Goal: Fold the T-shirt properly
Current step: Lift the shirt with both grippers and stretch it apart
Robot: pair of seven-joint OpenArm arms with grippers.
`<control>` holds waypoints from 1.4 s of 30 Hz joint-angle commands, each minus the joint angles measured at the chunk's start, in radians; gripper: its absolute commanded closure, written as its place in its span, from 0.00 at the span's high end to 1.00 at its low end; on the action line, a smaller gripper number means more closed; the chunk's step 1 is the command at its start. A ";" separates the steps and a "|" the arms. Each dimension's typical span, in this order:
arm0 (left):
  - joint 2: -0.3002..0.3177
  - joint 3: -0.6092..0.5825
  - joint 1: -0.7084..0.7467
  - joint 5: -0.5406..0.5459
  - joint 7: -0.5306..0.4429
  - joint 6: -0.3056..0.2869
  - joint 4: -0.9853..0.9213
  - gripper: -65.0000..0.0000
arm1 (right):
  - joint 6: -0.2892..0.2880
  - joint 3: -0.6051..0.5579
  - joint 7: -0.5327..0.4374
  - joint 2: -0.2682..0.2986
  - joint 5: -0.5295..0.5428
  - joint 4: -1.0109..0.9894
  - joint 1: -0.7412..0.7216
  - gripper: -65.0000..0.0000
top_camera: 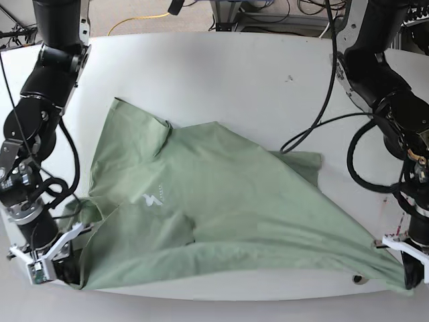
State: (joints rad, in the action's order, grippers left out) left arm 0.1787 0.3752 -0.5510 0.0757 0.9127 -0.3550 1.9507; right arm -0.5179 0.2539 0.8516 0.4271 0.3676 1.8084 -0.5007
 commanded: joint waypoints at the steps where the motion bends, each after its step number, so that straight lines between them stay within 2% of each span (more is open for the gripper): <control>1: 0.014 -0.005 -0.105 0.008 -0.027 0.003 0.017 0.00 | -0.006 -0.028 -0.022 0.028 0.005 -0.020 -0.114 0.00; 5: 0.014 -0.008 -0.189 0.005 -0.022 0.003 0.017 0.00 | -0.009 -0.094 -0.022 0.094 0.006 -0.068 -0.223 0.00; 12: 0.049 -0.035 -0.357 -0.052 0.033 -0.002 0.006 0.00 | -0.011 -0.167 0.002 0.149 0.009 -0.098 -0.425 0.00; 16: 0.055 -0.052 -0.396 -0.052 0.042 -0.002 -0.012 0.00 | -0.011 -0.215 0.021 0.152 0.015 -0.103 -0.507 0.00; 20: 0.057 -0.057 -0.398 -0.049 0.042 -0.003 -0.015 0.00 | -0.011 -0.219 0.021 0.151 0.014 -0.104 -0.513 0.00; 23: 0.057 -0.052 -0.389 -0.050 0.044 -0.034 -0.014 0.00 | -0.011 -0.221 0.021 0.149 0.011 -0.074 -0.504 0.00; 32: 0.054 -0.049 -0.179 -0.046 0.044 -0.051 -0.009 0.00 | -0.011 -0.130 0.025 0.140 0.015 0.011 -0.235 0.00; 42: 0.048 0.026 0.156 -0.043 0.038 -0.052 0.048 0.00 | -0.011 0.022 0.025 0.036 0.015 0.101 0.136 0.00</control>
State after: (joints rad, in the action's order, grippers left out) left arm 0.2161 0.4007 -0.4221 0.0219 0.9810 -0.4133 1.9713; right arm -0.5304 0.2543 0.9012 0.4625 0.3729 1.8751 -0.3874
